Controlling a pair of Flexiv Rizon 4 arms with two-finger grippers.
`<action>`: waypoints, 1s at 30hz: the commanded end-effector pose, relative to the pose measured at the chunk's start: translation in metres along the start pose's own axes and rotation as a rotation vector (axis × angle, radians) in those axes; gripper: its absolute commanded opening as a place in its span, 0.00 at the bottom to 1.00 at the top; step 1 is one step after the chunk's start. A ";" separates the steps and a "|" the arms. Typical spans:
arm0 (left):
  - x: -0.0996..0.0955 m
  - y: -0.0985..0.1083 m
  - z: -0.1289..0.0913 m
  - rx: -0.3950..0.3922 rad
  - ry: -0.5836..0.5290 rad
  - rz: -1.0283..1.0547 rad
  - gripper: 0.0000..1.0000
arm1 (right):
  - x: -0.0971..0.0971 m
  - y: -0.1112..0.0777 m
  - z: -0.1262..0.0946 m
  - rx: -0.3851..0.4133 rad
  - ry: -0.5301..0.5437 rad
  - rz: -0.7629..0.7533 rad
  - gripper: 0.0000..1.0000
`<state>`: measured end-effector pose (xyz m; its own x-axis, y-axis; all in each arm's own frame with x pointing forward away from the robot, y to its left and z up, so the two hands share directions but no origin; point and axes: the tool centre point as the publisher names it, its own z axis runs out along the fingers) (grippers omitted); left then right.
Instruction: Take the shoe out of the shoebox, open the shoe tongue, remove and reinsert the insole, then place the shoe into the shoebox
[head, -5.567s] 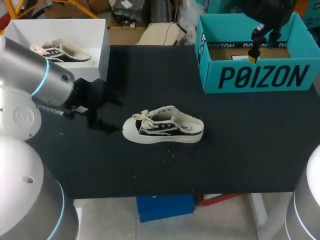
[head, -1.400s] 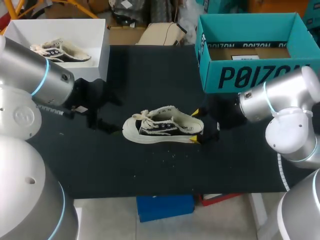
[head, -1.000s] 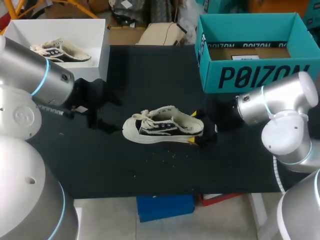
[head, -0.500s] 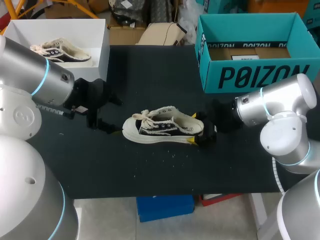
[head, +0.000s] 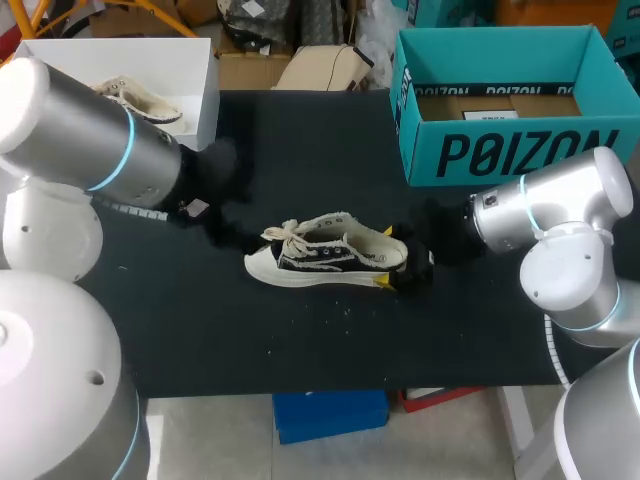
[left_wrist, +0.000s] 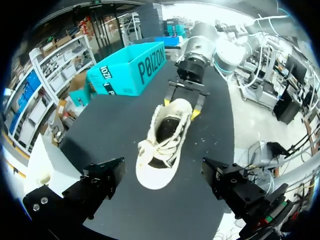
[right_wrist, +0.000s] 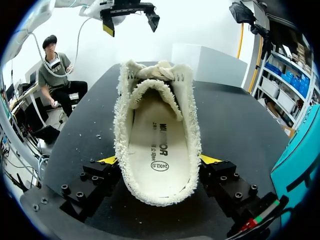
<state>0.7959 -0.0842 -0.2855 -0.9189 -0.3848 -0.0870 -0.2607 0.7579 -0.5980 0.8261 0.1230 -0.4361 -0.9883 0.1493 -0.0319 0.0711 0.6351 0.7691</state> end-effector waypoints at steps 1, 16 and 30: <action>0.002 -0.008 0.007 -0.140 -0.061 -0.117 1.00 | 0.001 -0.004 0.005 0.000 -0.002 0.001 0.00; -0.004 -0.020 0.022 -0.276 -0.116 -0.351 1.00 | 0.001 -0.004 0.005 0.000 -0.002 0.001 0.00; 0.009 -0.050 0.060 -0.645 -0.270 -0.678 1.00 | 0.001 -0.004 0.005 0.000 -0.002 0.001 0.00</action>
<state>0.8086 -0.1394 -0.3059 -0.5992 -0.7987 0.0556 -0.7702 0.5562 -0.3121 0.8261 0.1231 -0.4359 -0.9883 0.1492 -0.0316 0.0712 0.6344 0.7697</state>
